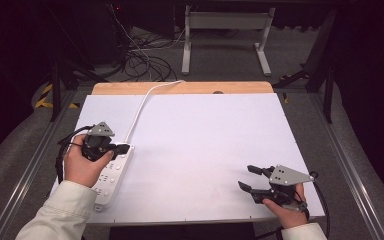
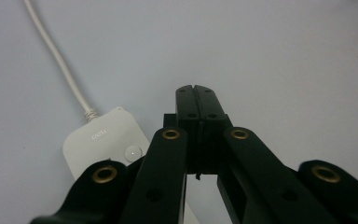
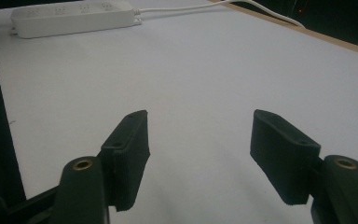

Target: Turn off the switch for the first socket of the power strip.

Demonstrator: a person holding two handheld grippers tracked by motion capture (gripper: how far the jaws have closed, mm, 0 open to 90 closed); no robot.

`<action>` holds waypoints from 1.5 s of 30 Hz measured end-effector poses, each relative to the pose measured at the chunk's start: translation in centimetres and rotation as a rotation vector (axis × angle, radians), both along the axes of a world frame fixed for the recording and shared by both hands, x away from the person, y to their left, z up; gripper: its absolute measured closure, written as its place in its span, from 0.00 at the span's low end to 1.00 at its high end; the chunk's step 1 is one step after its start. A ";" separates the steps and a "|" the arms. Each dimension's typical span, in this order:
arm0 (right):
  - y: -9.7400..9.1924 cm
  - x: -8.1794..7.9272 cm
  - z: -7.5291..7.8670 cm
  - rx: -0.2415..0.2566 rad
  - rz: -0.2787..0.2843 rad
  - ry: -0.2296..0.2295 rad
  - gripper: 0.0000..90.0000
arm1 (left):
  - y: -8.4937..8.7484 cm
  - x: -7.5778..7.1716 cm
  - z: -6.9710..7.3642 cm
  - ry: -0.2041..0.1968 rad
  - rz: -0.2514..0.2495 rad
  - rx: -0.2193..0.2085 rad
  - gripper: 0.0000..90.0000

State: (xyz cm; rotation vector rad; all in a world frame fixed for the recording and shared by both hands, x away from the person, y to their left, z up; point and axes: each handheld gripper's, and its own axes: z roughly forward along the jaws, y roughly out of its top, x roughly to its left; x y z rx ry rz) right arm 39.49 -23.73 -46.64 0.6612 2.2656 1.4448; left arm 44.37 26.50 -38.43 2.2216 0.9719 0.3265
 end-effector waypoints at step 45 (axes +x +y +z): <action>0.0 0.1 -0.2 0.005 0.025 0.015 0.42 | 0.7 5.4 -4.2 0.255 0.063 0.208 1.00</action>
